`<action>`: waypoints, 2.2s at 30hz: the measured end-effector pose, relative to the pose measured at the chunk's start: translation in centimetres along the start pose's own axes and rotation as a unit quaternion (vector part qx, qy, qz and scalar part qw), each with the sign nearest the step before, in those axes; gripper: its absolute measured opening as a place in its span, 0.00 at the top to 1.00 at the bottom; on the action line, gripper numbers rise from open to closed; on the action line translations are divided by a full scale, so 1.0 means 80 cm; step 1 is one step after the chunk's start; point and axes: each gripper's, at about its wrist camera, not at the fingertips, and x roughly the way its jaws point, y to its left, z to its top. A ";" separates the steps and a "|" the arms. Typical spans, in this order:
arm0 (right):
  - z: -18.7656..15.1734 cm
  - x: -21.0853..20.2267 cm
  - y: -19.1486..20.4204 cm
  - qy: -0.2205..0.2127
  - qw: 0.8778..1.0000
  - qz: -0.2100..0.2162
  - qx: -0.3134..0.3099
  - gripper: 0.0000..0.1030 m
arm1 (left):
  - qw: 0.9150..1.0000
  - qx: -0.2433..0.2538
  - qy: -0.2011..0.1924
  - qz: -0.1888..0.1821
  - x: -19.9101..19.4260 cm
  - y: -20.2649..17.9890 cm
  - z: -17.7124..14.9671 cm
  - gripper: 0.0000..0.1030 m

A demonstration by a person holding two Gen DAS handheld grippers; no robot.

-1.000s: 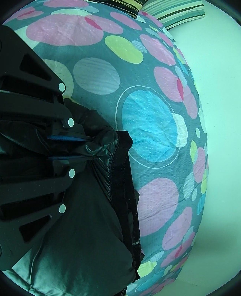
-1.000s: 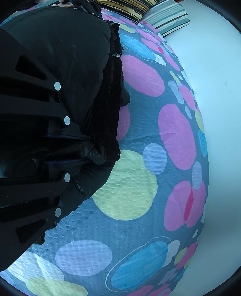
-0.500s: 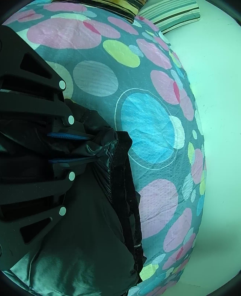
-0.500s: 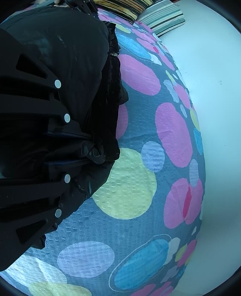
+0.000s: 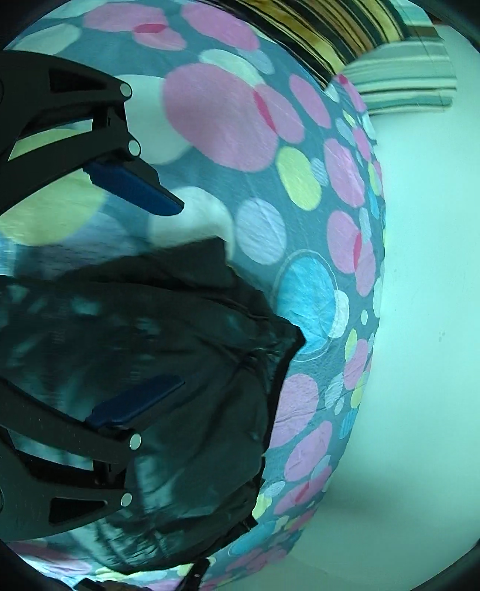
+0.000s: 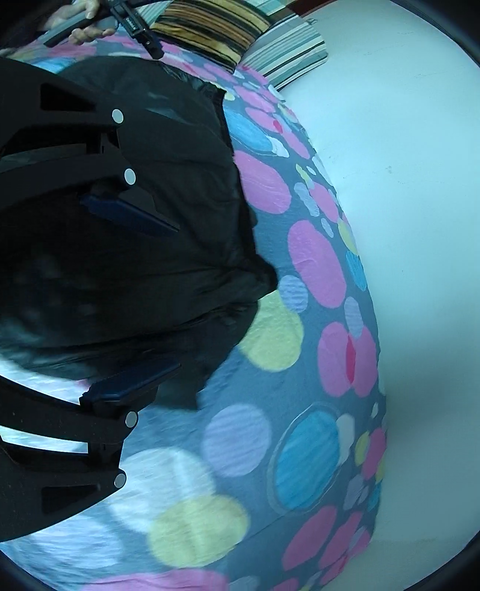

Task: Fold large clothes

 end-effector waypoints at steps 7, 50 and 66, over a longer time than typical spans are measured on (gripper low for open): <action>-0.083 -0.044 -0.042 0.019 0.995 0.028 0.090 0.34 | 0.997 -0.064 0.010 -0.028 -0.040 0.014 -0.071 0.10; -0.190 -0.128 -0.033 0.025 0.989 0.081 0.120 0.81 | 0.982 -0.133 0.040 -0.131 -0.112 0.018 -0.169 0.80; -0.230 -0.137 -0.038 0.027 0.989 0.079 0.121 0.79 | 0.988 -0.110 0.035 -0.106 -0.125 0.013 -0.212 0.76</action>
